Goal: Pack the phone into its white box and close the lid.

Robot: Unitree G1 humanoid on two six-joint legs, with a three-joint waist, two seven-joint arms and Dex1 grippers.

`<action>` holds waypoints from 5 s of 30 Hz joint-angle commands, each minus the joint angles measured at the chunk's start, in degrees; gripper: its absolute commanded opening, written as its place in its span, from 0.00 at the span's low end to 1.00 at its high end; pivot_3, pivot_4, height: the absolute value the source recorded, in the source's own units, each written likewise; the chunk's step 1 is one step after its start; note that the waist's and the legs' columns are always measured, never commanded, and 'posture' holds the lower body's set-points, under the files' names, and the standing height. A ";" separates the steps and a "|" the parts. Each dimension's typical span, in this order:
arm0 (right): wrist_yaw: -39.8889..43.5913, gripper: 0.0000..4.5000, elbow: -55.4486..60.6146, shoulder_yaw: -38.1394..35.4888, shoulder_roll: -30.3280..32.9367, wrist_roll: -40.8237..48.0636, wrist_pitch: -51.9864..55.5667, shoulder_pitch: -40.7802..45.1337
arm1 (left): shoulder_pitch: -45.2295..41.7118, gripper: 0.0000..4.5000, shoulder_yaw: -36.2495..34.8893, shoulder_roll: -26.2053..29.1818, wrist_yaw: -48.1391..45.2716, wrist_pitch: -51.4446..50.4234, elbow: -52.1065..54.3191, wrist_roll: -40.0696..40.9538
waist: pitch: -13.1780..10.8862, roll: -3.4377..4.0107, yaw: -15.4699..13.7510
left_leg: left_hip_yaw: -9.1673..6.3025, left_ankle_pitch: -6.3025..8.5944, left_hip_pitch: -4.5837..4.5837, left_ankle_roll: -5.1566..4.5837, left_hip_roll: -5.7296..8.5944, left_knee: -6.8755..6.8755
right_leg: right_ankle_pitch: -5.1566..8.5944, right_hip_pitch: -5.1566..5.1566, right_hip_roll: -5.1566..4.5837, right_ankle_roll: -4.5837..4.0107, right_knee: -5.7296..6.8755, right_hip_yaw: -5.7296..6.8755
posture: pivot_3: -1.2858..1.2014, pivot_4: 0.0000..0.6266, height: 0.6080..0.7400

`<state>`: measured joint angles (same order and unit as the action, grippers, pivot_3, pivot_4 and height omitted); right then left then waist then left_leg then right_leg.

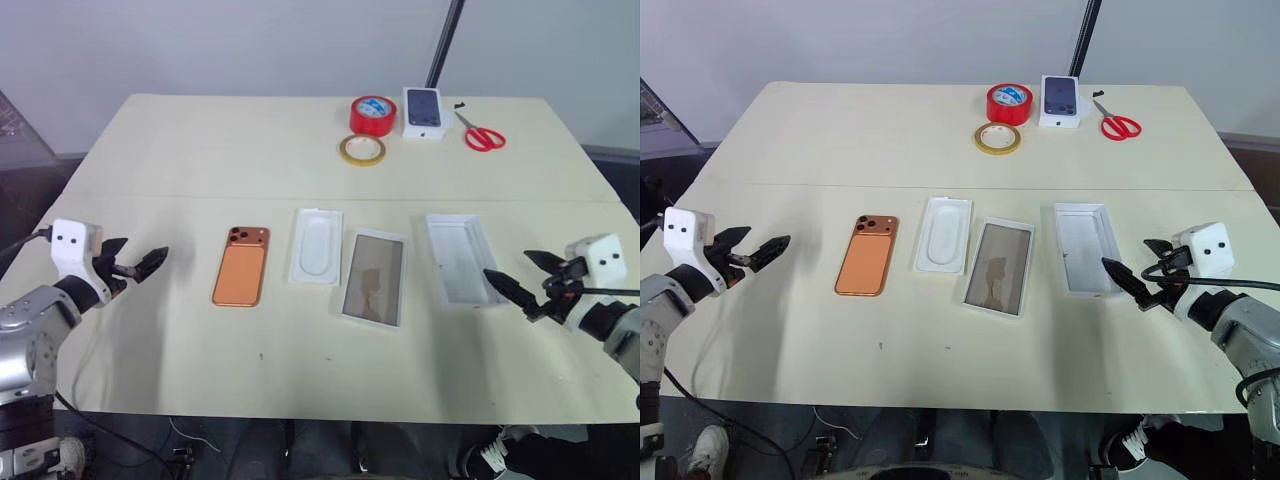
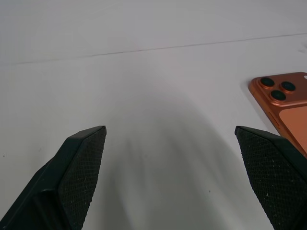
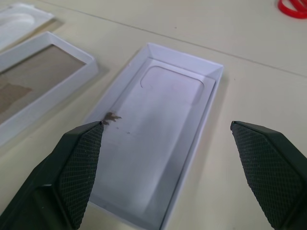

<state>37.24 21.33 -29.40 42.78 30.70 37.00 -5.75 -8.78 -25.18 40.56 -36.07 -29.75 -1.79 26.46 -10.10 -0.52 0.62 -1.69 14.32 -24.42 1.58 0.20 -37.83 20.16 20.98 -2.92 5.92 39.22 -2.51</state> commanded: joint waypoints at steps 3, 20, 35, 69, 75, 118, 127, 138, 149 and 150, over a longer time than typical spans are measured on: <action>-0.88 0.99 3.01 -0.63 -0.91 0.81 -0.85 -0.05 | -2.05 1.00 -0.22 0.56 0.30 0.42 0.71 0.04 | 0.00 0.00 0.07 | 0.01 0.00 0.00 0.00 0.01 0.00 | 0.00 0.00 0.00 0.00 0.00 0.00 | 0.52 0.24 0.77; -5.57 0.99 10.00 16.98 -2.73 -1.16 1.84 13.33 | -10.60 1.00 13.23 -9.92 4.26 -11.94 13.53 4.67 | 0.00 0.00 -0.04 | -0.01 0.00 -0.03 0.00 0.02 -0.06 | -0.01 0.01 0.03 0.01 0.03 0.02 | 0.52 0.24 0.77; -5.57 0.99 12.38 23.67 -3.42 -5.04 0.88 14.40 | -28.10 1.00 16.35 -28.09 22.97 -47.63 8.00 7.14 | -0.01 -0.04 0.00 | -0.02 -0.01 -0.05 0.00 0.03 -0.18 | 0.00 0.04 0.20 0.03 0.11 0.06 | 0.52 0.24 0.77; 6.15 0.00 12.31 56.66 4.35 -21.08 6.65 24.98 | -34.07 0.00 -3.38 -36.32 32.33 -51.85 3.95 5.98 | 0.00 -0.11 0.23 | -0.10 -0.06 -0.02 0.10 0.02 -0.18 | 0.00 0.02 0.15 0.03 0.09 0.10 | 0.52 0.24 0.77; 7.30 0.00 6.97 62.56 -2.21 -26.41 3.97 31.21 | -35.99 0.00 -6.93 -32.69 32.65 -53.56 5.82 6.58 | -0.01 -0.14 0.22 | -0.11 -0.28 -0.03 0.50 0.00 -0.15 | 0.00 0.10 0.16 0.03 0.12 0.10 | 0.52 0.24 0.77; 4.77 0.11 1.51 43.29 -5.84 -22.67 8.90 36.05 | -31.12 0.74 -0.38 -38.52 33.14 -61.82 22.30 11.49 | -0.03 -0.28 0.30 | -0.08 -0.29 -0.08 0.55 0.02 -0.06 | -0.01 0.17 0.16 0.04 0.14 0.07 | 0.52 0.24 0.77; -4.22 0.01 -14.35 49.70 -18.25 -29.70 6.45 44.94 | -15.45 0.74 17.02 -9.62 10.05 -28.65 24.62 2.41 | -0.04 -0.25 0.47 | 0.02 -0.41 -0.06 0.76 0.03 0.20 | -0.01 0.37 0.12 0.00 0.13 -0.01 | 0.52 0.24 0.77; -7.75 0.01 -38.01 53.91 -27.13 -37.26 -4.86 53.44 | -0.16 0.74 15.89 -1.88 -3.59 -11.49 27.97 2.95 | -0.05 -0.24 0.51 | 0.02 -0.30 -0.06 0.52 0.07 0.57 | -0.02 0.50 0.01 -0.05 0.08 0.01 | 0.52 0.24 0.77; -6.32 0.01 -40.91 53.31 -31.10 -38.96 -8.68 54.30 | 1.20 0.74 14.92 -3.43 -1.45 -11.66 28.37 4.19 | -0.04 -0.26 1.40 | 0.00 -0.29 -0.02 0.50 -0.01 0.58 | -0.03 0.52 0.12 -0.05 0.18 0.01 | 0.52 0.24 0.77; -6.26 0.01 -39.57 53.04 -30.55 -39.29 -8.16 54.08 | 0.88 0.74 14.10 -3.79 -0.46 -12.77 27.91 4.77 | -0.04 -0.25 1.44 | 0.01 -0.29 -0.02 0.50 -0.01 0.58 | -0.02 0.51 0.12 -0.05 0.18 0.01 | 0.52 0.24 0.77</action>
<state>30.84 -20.81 24.13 12.06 -7.91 29.25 47.45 -7.46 -8.80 36.84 -37.64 -42.25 24.88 30.37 -10.14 -0.78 2.05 -1.69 14.02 -24.44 2.09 0.20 -37.26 20.13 21.49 -2.80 5.87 39.39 -2.50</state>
